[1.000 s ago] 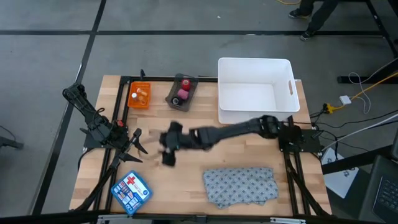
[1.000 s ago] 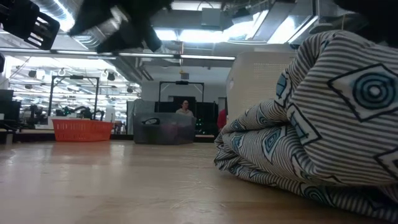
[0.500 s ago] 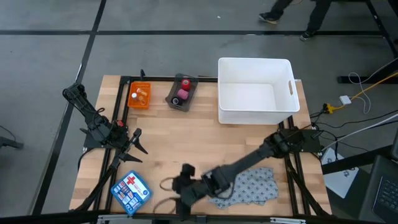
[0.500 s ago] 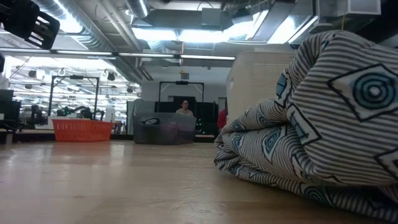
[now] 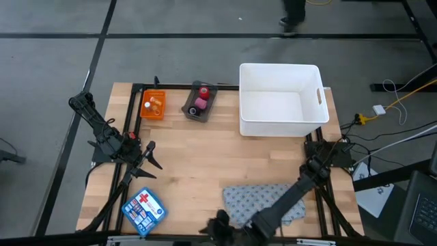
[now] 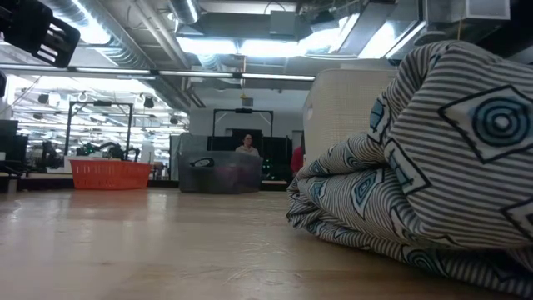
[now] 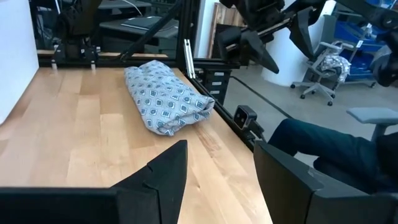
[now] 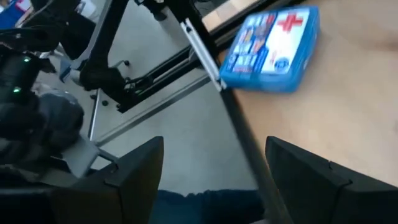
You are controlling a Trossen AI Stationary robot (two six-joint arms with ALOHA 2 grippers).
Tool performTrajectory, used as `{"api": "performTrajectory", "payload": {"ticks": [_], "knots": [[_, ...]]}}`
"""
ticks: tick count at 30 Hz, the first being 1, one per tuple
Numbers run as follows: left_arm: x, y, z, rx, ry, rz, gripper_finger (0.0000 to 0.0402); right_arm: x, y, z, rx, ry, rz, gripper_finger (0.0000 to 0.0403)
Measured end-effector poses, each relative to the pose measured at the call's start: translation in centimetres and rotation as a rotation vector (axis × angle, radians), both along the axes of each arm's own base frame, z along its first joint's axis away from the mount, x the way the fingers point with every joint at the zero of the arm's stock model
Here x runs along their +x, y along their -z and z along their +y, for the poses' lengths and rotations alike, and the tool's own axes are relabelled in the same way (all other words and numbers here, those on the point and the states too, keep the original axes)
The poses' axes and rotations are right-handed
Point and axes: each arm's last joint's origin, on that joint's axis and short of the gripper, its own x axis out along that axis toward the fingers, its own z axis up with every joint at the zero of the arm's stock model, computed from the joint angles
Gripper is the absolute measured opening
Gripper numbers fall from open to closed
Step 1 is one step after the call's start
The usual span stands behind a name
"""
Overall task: Pick & place medical supplies in basket/bin
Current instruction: Put the blue patient gown into the white bin
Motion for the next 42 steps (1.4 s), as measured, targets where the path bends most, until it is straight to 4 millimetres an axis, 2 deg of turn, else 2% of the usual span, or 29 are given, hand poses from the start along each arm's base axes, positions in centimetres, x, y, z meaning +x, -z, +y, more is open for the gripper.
{"api": "performTrajectory", "payload": {"ticks": [7, 13, 16, 22, 31, 35, 38, 42], "knots": [[0.0, 0.0, 0.0, -0.017, -0.003, 0.007, 0.0182, -2.9, 0.9, 1.8, 0.025, 0.093, 0.075, 0.0283], [0.0, 0.0, 0.0, 0.001, -0.001, 0.001, 0.0182, -4.7, 2.7, 1.0, -0.085, 0.120, 0.284, 0.0283], [0.0, 0.1, 0.0, 0.011, 0.000, 0.011, 0.0182, -4.7, 3.2, 0.3, -0.094, 0.105, 0.383, 0.0283], [0.0, 0.3, 0.0, 0.031, 0.001, 0.024, 0.0182, -4.4, 3.3, 0.1, -0.016, 0.036, 0.478, 0.0283], [0.0, 0.3, 0.1, 0.050, -0.001, 0.015, 0.0182, -5.8, 4.1, -0.8, 0.001, 0.069, 0.711, 0.0283], [0.0, 0.3, 0.1, 0.050, -0.002, 0.015, 0.0182, -6.1, 4.3, -1.1, -0.013, 0.093, 0.755, 0.0283], [0.0, 0.3, 0.1, 0.050, -0.005, 0.015, 0.0182, -6.1, 5.1, -1.2, -0.041, 0.107, 0.794, 0.0283], [0.0, 0.3, 0.1, 0.050, -0.005, 0.014, 0.0182, -6.0, 7.5, -1.2, -0.088, 0.095, 0.882, 0.0283]]}}
